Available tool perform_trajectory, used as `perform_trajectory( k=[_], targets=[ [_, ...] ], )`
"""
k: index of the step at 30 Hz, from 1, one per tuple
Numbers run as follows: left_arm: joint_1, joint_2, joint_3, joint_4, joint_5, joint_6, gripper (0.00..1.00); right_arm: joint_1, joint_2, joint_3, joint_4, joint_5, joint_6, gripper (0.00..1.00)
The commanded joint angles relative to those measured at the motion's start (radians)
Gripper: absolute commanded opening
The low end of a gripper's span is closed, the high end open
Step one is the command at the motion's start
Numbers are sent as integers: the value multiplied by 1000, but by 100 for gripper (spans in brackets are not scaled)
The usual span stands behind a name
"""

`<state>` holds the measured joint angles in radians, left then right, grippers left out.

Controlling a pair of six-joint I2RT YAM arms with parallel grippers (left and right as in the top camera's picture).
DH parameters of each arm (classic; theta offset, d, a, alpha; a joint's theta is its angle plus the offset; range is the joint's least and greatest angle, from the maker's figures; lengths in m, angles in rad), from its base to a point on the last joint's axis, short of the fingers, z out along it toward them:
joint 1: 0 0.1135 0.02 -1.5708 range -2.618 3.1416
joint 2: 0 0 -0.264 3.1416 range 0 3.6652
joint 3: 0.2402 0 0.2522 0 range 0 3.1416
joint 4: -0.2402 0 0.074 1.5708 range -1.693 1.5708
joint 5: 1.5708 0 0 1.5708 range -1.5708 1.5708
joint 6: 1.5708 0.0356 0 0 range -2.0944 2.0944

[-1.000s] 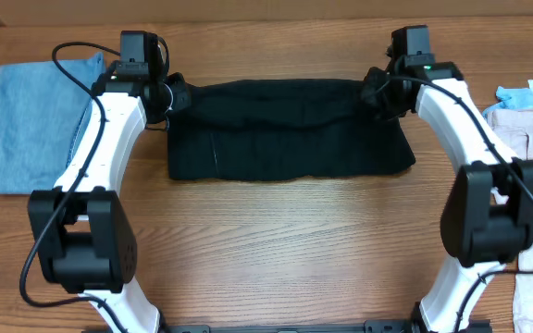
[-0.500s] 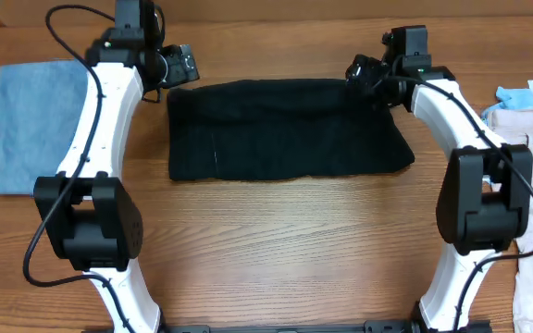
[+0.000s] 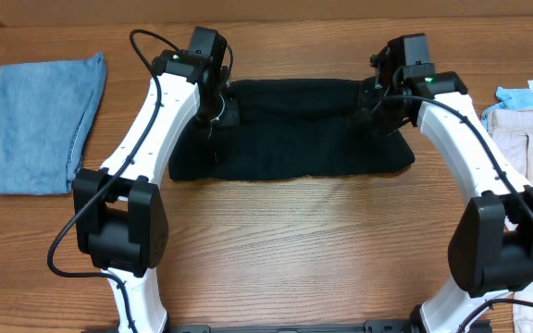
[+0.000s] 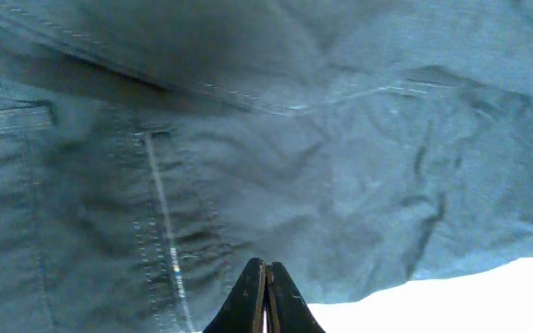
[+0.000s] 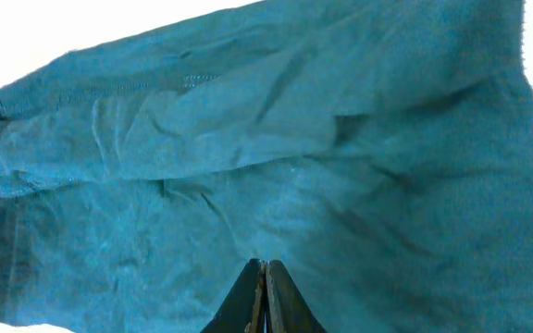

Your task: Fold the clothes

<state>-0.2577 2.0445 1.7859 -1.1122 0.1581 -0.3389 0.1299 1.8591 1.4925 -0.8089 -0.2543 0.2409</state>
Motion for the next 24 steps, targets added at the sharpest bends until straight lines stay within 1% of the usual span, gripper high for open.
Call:
perform_trajectory(
  k=[1,3,6,9,12,13,14,15,16,18,19,21,22,23,24],
  targets=[
    [2,-7,-32,28,-42,-36,4,0,18,-79,57,-13,-26,4],
    [1,-6,-74,69,-42,-47,4,2,60,-98,68,-29,-34,4],
    [2,-5,-147,197,-44,-59,4,4,143,-98,168,-29,-37,4],
    [3,-5,-186,307,-119,-84,4,5,214,-98,353,-32,-32,4],
    [3,-4,-239,480,-198,-84,4,5,227,-98,602,-34,-8,4],
    [7,-4,-261,561,-224,-84,4,5,229,-98,690,-24,3,7],
    [12,-4,-274,616,-230,-83,4,5,229,-98,743,-3,18,9],
    [18,-4,-282,658,-231,-79,4,5,229,-98,794,41,53,13],
    [27,-4,-285,701,-242,-79,4,5,229,-98,834,57,60,13],
    [48,-6,-278,767,-243,-54,4,5,228,-96,876,53,58,16],
    [56,-10,-259,758,-243,-40,4,5,225,-79,867,22,29,16],
    [70,-30,-177,662,-215,-39,4,5,199,-47,813,-114,-13,16],
    [69,-35,-156,640,-171,-39,4,5,185,-37,784,-159,-13,16],
    [69,-38,-142,635,-96,-39,4,6,174,-37,767,-187,-13,15],
    [63,-37,-140,638,44,-56,4,7,174,-38,745,-193,-13,6]
  ],
)
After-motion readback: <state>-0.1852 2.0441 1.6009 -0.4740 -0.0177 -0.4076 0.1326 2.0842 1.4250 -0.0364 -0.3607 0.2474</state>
